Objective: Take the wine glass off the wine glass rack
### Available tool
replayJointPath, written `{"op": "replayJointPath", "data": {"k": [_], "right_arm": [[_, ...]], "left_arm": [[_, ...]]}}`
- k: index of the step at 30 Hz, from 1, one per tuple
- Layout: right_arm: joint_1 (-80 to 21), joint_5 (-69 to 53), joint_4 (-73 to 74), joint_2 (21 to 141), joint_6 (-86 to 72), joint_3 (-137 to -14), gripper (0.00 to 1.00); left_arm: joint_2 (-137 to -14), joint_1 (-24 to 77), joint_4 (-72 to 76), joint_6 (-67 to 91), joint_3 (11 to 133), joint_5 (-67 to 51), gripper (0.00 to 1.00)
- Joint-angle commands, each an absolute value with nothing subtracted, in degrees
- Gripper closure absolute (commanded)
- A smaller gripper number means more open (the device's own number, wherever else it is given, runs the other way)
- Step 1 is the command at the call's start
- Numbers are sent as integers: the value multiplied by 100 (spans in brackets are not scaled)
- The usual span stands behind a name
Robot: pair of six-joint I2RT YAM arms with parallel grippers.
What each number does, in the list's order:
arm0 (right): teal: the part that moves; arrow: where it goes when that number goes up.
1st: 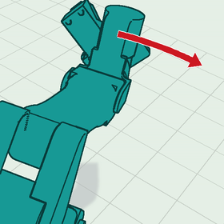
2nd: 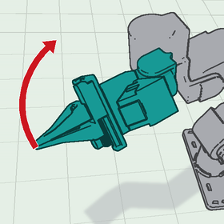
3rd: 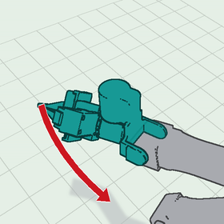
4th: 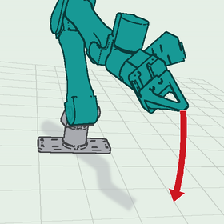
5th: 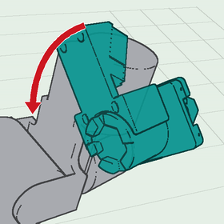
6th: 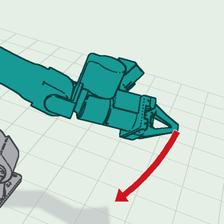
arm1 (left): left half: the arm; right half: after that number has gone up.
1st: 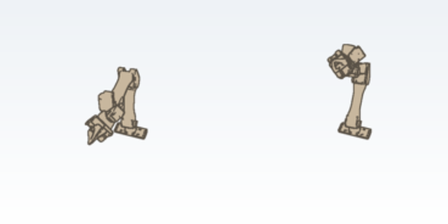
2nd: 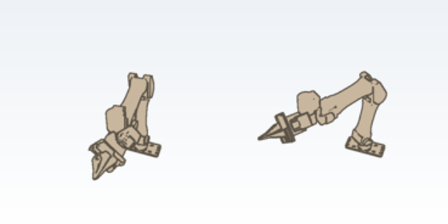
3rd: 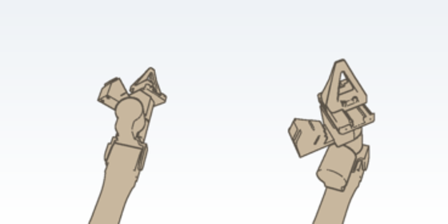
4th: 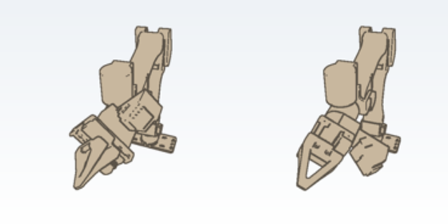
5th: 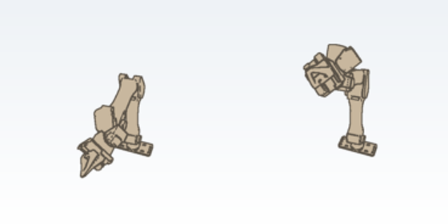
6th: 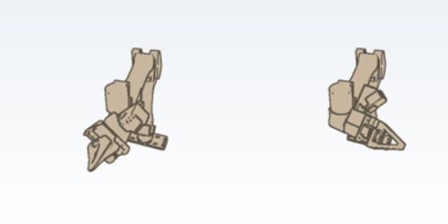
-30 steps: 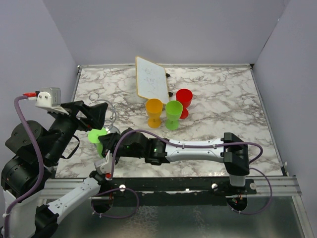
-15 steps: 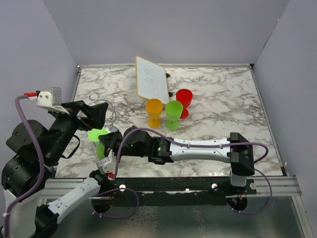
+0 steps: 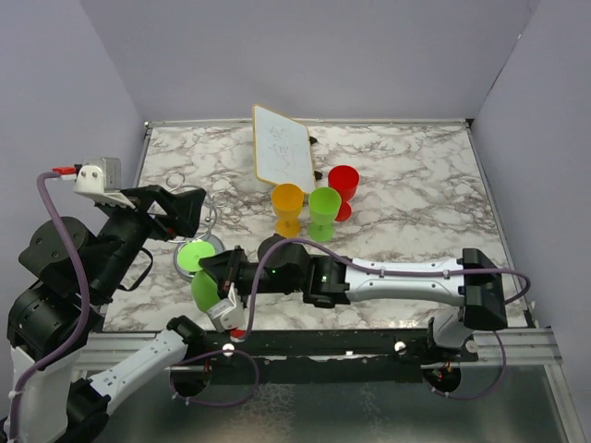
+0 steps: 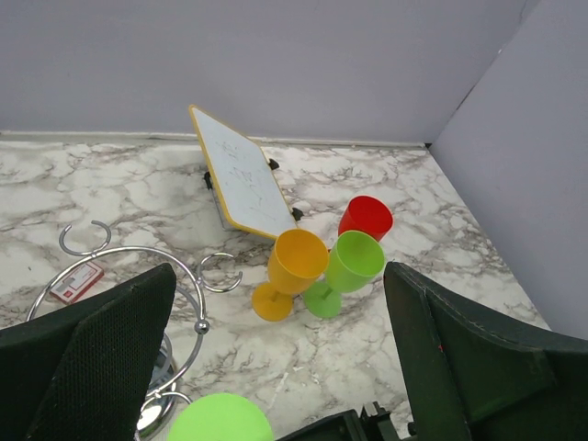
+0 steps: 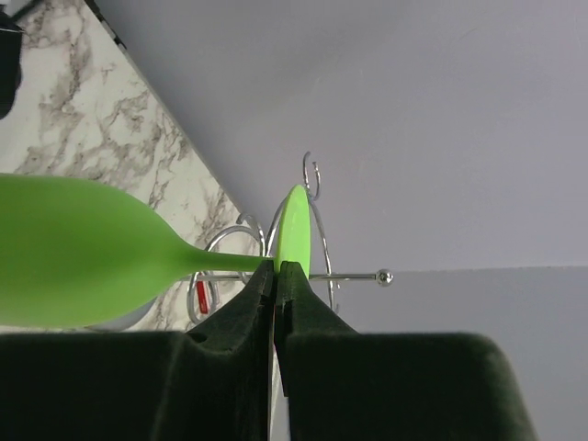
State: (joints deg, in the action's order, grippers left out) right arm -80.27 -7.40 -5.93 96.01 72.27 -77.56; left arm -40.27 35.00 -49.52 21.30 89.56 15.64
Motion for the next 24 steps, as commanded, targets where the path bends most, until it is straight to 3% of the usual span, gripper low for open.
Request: {"op": "replayJointPath", "data": {"k": [1, 11, 14, 19, 24], "right_arm": [[-8033, -1276, -609, 8947, 6940, -7459, 99], [-7286, -1196, -370, 7127, 3410, -6510, 99], [-6567, -1228, -376, 6747, 2265, -6209, 99], [-5169, -1189, 450, 6800, 159, -6738, 99], [-3386, -2608, 370, 6785, -1952, -6710, 99]], "left_arm": [[-4061, 3528, -4826, 2180, 9004, 1440, 2], [-4142, 3531, -4763, 2153, 8951, 1446, 2], [-4182, 3527, -4687, 2145, 8893, 1398, 2], [-4288, 3524, -4629, 2177, 8902, 1292, 2], [-4331, 3527, -4561, 2339, 8895, 1060, 2]]}}
